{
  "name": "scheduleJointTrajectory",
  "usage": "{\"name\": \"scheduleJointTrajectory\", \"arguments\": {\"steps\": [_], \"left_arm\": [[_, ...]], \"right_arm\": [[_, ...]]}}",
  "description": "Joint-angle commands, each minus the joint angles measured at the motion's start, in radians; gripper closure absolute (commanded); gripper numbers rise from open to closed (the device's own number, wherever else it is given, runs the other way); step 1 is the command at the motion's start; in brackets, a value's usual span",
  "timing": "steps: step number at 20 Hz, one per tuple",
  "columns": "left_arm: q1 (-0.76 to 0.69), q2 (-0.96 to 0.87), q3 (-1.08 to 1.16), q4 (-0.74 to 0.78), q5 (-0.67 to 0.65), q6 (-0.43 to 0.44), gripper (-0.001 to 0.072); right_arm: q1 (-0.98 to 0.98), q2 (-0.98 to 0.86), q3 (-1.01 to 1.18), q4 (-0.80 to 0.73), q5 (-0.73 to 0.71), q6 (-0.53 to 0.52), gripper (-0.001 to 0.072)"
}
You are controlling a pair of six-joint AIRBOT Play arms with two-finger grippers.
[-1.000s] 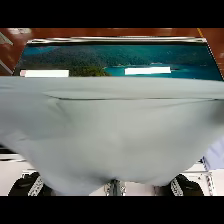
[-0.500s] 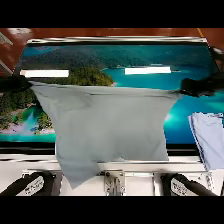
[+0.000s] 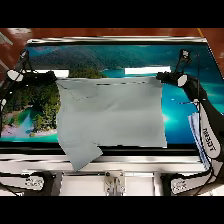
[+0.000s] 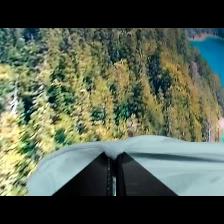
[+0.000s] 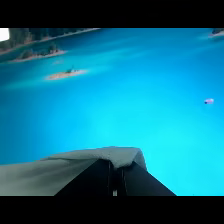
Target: Fold the shirts.
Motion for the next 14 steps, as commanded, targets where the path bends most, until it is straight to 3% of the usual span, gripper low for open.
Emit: {"name": "scheduleJointTrajectory", "arguments": {"steps": [1,7,12,14], "left_arm": [[-0.041,-0.084,0.005,-0.032,0.106,0.005,0.0673],[-0.029,-0.08,0.005,-0.032,-0.018,0.005,0.0673],[0.052,-0.065,0.004,0.005,-0.505,0.005,0.0674],[0.069,-0.066,0.004,0.082,-0.631,0.001,0.0674]], "right_arm": [[0.008,-0.069,-0.002,0.017,-0.098,0.006,0.0647],[-0.008,-0.039,-0.002,0.041,0.088,0.01,0.0647],[-0.045,0.021,-0.002,0.016,0.536,0.01,0.0647],[-0.051,0.014,-0.003,-0.038,0.669,0.01,0.0647]]}}
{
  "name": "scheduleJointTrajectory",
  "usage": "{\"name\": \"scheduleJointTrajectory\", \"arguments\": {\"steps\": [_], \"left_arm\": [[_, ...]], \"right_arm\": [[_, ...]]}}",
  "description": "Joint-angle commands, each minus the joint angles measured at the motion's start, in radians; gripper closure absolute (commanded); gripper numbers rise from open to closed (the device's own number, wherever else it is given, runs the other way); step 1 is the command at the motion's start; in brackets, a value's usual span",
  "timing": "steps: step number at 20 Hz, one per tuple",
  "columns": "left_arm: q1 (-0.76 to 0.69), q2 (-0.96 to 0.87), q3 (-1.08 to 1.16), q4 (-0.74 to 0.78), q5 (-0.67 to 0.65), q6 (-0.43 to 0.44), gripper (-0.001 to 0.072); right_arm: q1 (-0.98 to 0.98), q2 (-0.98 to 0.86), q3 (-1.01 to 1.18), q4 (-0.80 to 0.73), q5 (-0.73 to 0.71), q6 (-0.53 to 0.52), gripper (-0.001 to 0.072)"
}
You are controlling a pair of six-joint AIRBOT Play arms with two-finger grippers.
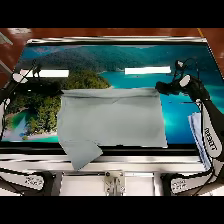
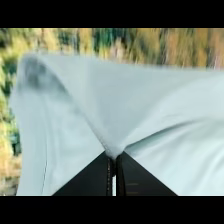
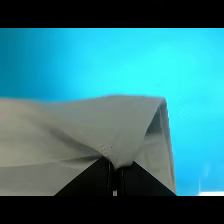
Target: Fold the shirts.
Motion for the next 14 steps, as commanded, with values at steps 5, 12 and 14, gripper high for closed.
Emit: {"name": "scheduleJointTrajectory", "arguments": {"steps": [5,12,14], "left_arm": [[0.029,-0.048,-0.003,0.08,-0.366,-0.042,0.0673],[0.028,-0.073,0.001,0.08,-0.418,-0.061,0.0383],[0.058,-0.055,0.002,0.078,-0.472,-0.059,0.0182]], "right_arm": [[-0.014,-0.05,-0.001,-0.089,0.294,0.033,0.0647],[-0.017,-0.044,0.0,-0.085,0.301,0.037,0.0364],[-0.028,0.016,0.0,-0.1,0.346,0.005,0.0245]]}}
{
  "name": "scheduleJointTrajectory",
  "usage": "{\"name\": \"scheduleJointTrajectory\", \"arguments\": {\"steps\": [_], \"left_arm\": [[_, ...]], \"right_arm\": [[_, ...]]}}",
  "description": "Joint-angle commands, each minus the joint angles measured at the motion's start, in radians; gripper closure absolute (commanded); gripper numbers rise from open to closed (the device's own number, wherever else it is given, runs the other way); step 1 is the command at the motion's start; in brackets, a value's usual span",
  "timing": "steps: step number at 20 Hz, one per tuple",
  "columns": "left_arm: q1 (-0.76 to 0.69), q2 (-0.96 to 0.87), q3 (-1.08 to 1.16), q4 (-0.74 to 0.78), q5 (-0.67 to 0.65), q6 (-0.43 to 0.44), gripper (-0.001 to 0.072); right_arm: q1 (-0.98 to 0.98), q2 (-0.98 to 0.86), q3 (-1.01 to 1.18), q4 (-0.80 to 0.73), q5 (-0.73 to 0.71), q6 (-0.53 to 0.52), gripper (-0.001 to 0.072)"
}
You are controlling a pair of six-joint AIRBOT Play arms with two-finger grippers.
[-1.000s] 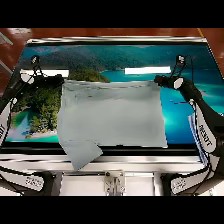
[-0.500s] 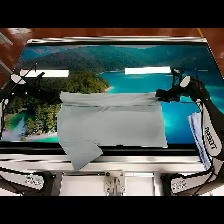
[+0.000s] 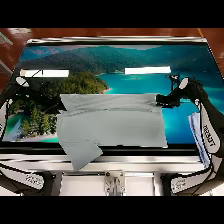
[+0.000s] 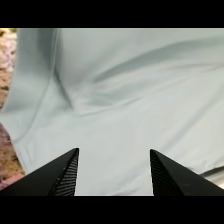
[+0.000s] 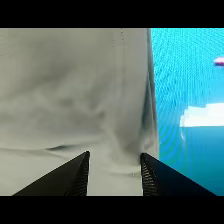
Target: Fold the shirts.
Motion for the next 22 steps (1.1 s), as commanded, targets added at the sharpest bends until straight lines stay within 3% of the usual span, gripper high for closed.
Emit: {"name": "scheduleJointTrajectory", "arguments": {"steps": [1,4,7,13,18,22], "left_arm": [[0.043,0.04,-0.01,-0.015,-0.097,0.023,0.0184],[0.122,0.209,-0.134,-0.02,-0.128,0.05,0.0183],[0.22,0.416,-0.408,-0.02,-0.125,0.107,0.0183],[0.394,0.613,-0.805,-0.021,-0.024,0.193,0.0192],[0.372,0.609,-0.954,-0.024,0.074,0.244,0.0223],[0.315,0.595,-0.951,-0.063,0.096,0.277,0.0257]], "right_arm": [[-0.024,0.089,0.001,-0.031,0.074,-0.031,0.0245],[-0.12,0.204,0.001,-0.08,0.23,-0.077,0.0245],[-0.266,0.264,-0.017,-0.08,0.374,-0.136,0.0245],[-0.406,0.3,-0.123,0.028,0.371,-0.137,0.0246],[-0.401,0.3,-0.172,0.041,0.34,-0.137,0.0246],[-0.401,0.3,-0.198,0.055,0.33,-0.132,0.0247]]}}
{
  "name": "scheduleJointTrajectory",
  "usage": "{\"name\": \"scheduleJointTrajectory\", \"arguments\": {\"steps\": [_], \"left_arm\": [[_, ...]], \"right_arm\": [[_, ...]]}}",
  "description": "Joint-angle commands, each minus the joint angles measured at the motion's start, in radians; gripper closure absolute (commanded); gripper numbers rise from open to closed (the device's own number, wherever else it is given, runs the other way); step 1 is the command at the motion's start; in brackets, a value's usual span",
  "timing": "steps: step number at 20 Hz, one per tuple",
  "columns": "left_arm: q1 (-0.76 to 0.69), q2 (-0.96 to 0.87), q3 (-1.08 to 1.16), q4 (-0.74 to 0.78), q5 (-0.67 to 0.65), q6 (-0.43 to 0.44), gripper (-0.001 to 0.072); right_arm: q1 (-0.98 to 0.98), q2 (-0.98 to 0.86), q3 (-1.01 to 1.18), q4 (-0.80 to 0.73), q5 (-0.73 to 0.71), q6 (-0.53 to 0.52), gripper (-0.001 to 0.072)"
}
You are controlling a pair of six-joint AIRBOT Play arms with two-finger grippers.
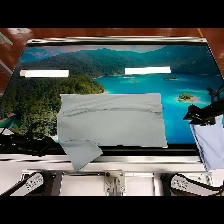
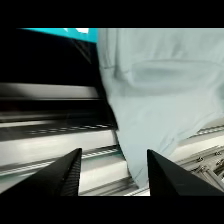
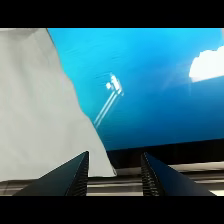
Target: Fold the shirts.
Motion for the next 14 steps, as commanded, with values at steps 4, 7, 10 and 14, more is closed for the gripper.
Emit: {"name": "scheduleJointTrajectory", "arguments": {"steps": [4,7,10,14], "left_arm": [[-0.118,-0.027,-0.027,-0.029,0.107,0.006,0.0257],[-0.177,-0.068,-0.027,-0.061,0.143,0.006,0.0257],[-0.212,-0.113,-0.028,-0.069,0.161,0.007,0.0257],[-0.255,-0.146,-0.029,-0.13,0.208,0.006,0.0267]], "right_arm": [[-0.003,0.001,-0.027,0.012,-0.013,0.011,0.0247],[-0.003,0.001,-0.027,0.012,-0.021,0.011,0.0247],[-0.003,0.001,-0.027,0.012,-0.029,0.011,0.0247],[-0.003,0.001,-0.027,0.008,-0.037,0.011,0.0247]]}}
